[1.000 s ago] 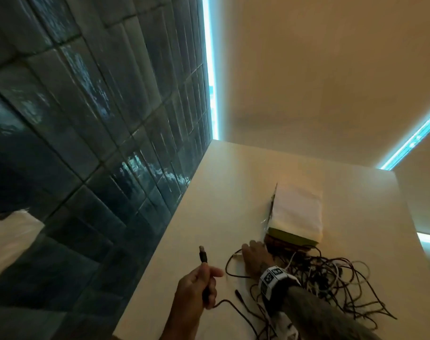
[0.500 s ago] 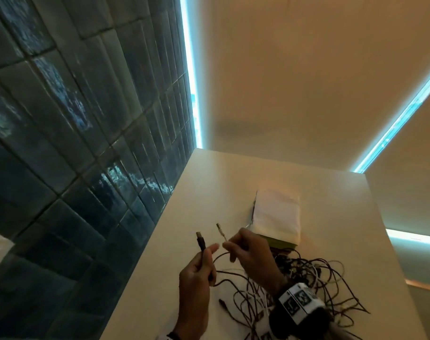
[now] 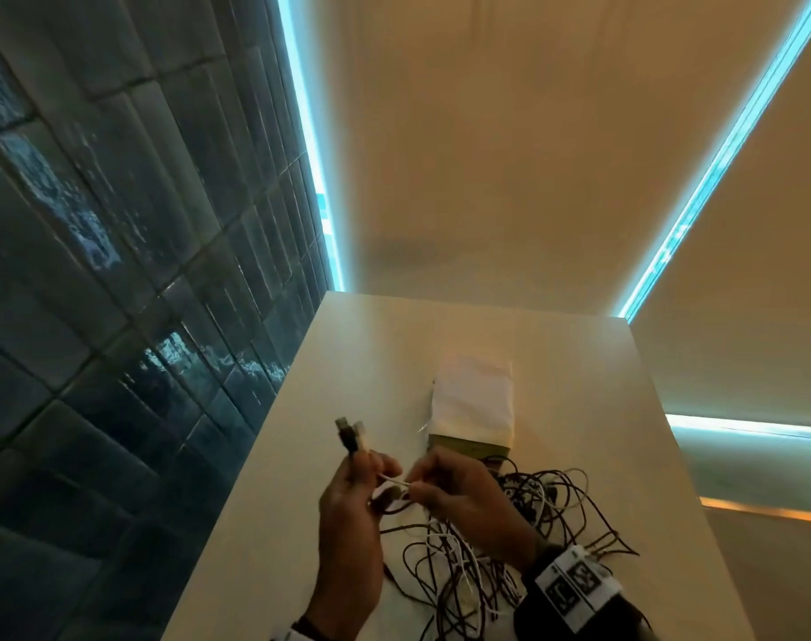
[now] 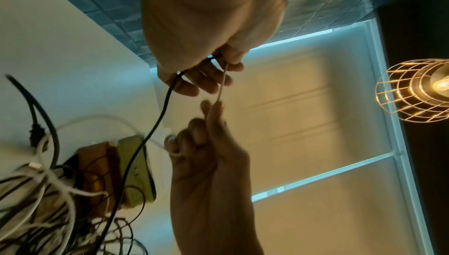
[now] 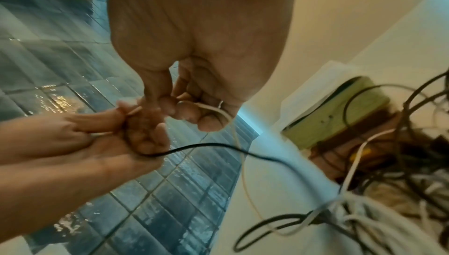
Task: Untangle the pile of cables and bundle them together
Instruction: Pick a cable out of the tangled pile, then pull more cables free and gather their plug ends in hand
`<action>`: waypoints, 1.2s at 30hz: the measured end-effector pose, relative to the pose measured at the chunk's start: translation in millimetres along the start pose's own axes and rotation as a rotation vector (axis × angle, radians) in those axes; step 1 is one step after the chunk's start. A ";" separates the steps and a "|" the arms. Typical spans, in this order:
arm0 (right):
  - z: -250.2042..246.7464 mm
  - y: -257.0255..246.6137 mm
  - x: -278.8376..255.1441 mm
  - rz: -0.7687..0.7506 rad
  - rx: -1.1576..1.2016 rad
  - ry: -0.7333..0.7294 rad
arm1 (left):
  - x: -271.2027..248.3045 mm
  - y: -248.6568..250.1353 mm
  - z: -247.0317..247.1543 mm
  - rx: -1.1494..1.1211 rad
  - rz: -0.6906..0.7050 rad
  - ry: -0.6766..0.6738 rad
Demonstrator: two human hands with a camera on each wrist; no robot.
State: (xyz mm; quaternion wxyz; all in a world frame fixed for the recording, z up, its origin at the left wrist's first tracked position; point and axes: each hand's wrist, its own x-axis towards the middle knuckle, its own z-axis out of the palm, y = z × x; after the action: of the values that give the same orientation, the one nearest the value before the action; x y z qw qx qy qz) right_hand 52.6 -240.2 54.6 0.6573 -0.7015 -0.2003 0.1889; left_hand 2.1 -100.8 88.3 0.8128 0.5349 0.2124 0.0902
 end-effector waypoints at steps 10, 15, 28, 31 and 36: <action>-59.5 16.4 1.3 0.032 -0.239 -0.027 | -8.4 40.5 -23.1 -0.220 0.169 -0.021; -80.6 37.8 3.3 0.065 -0.214 0.103 | -13.3 50.2 -38.5 -0.169 0.238 -0.018; -43.7 -32.0 -9.7 0.047 0.163 0.204 | -27.8 35.4 -4.6 0.128 0.038 -0.156; -24.9 -47.2 -19.6 -0.064 0.089 0.017 | -27.8 26.5 11.8 0.227 0.046 -0.148; -5.9 -46.8 -33.3 -0.120 0.081 -0.127 | -29.8 22.8 19.3 0.312 0.101 -0.138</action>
State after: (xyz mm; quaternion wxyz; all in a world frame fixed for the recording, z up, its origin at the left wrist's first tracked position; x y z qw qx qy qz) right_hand 25.9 -260.1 101.7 0.6813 -0.6477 -0.2755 0.2012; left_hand -14.2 -118.6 123.0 0.7269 0.6696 0.1401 0.0600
